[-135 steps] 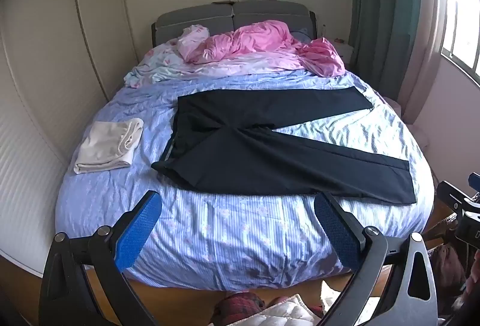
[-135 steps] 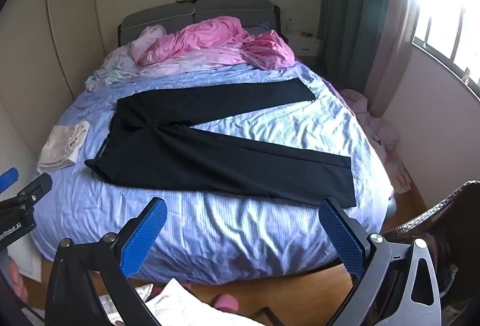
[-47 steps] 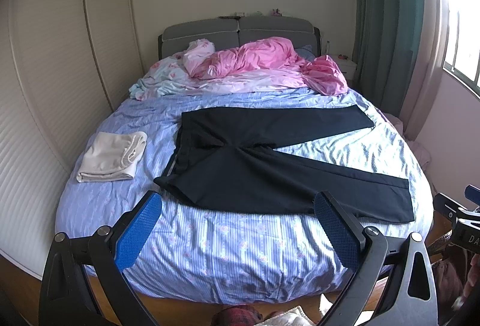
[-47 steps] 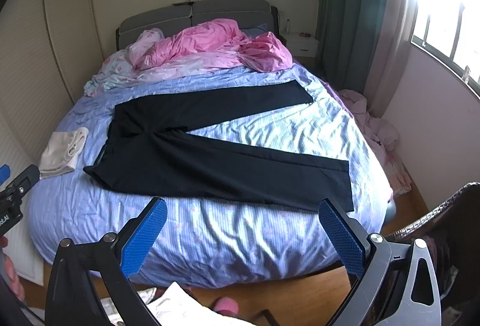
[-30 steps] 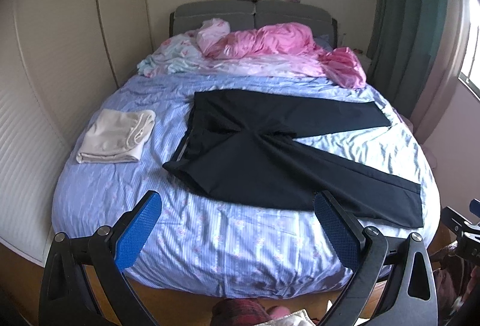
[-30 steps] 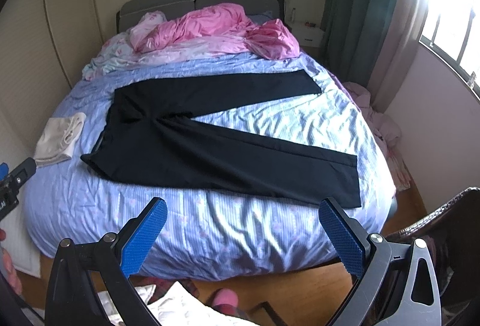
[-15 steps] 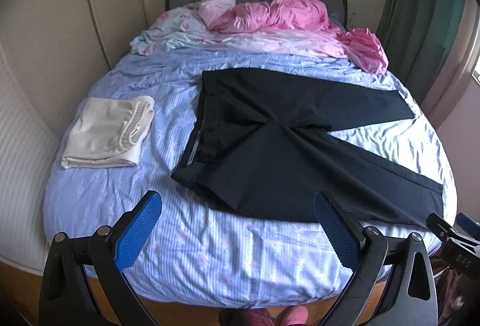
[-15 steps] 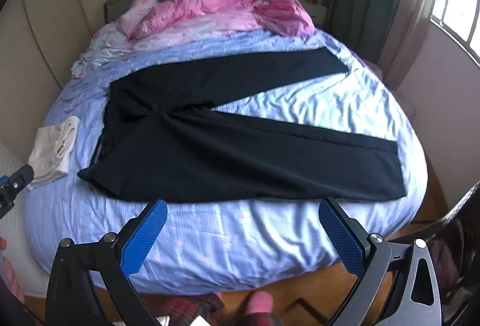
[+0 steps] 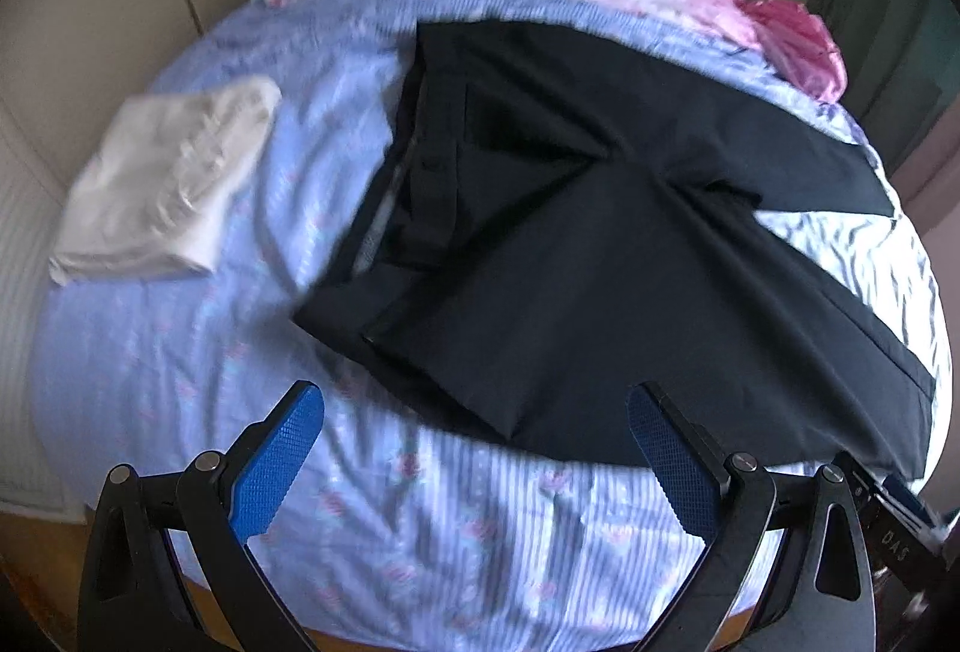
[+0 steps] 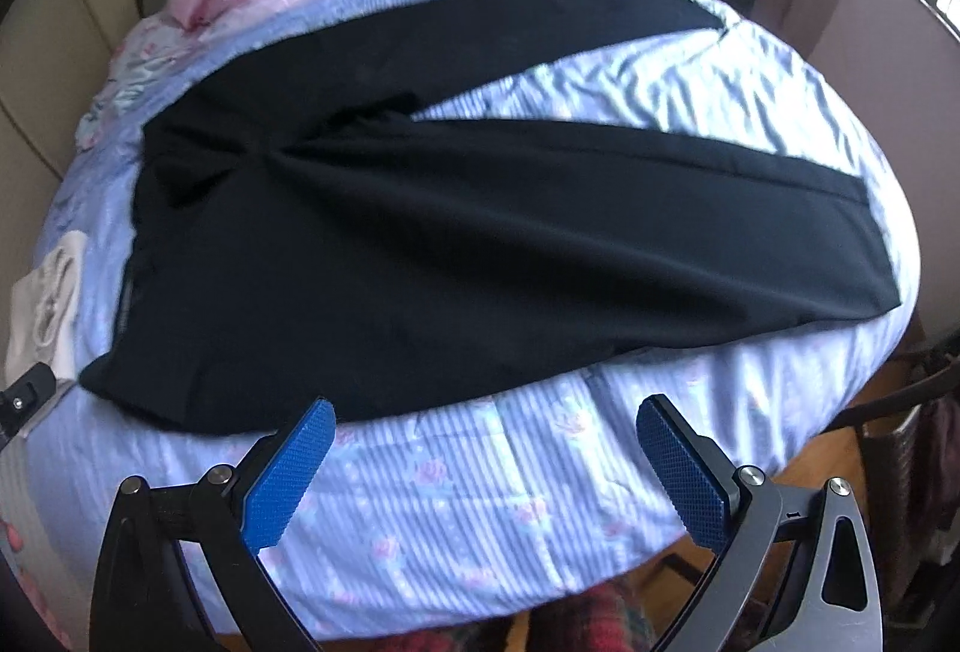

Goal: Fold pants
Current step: 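Lower both grippers to the trouser leg hems and close on them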

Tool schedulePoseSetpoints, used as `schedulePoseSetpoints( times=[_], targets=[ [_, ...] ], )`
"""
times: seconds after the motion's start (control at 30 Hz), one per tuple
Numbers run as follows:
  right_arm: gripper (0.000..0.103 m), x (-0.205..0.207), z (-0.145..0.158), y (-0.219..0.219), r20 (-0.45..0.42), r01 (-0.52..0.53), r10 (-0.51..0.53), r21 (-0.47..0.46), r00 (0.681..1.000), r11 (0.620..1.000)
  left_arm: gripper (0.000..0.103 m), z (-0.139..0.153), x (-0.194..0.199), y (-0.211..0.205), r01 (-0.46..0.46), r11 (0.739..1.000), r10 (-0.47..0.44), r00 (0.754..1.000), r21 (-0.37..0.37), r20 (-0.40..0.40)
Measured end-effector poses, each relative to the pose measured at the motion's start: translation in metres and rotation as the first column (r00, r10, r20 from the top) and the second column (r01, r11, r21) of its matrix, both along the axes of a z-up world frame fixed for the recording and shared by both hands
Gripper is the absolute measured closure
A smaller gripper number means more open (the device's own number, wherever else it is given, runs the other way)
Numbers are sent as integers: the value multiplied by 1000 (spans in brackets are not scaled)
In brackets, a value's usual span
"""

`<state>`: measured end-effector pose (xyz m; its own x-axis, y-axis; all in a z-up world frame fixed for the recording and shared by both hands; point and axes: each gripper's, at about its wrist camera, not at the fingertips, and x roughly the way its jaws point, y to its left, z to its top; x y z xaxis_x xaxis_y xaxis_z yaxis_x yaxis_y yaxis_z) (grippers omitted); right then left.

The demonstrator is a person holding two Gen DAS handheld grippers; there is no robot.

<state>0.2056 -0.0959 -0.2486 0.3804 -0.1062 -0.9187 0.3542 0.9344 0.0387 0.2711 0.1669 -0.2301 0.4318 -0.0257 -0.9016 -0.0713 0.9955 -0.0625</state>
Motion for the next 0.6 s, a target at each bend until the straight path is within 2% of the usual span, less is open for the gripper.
schedulePoseSetpoints(
  times=[0.2,0.43,0.53,0.6],
  targets=[
    [3,17,-42,-15,-33,85,-84,28,996,996,2,-57,21,4,-57,998,54,994,-33,-93],
    [10,26,-88,-34,-71,196,-189,108,979,975,6,-95,34,7,-93,994,84,987,-61,-141],
    [11,27,-105,-37,-86,239,-229,149,970,959,12,-111,38,10,-114,989,97,981,-94,-168],
    [11,27,-114,-37,-88,253,-242,163,966,954,13,-120,38,12,-126,985,104,978,-118,-181]
  ],
)
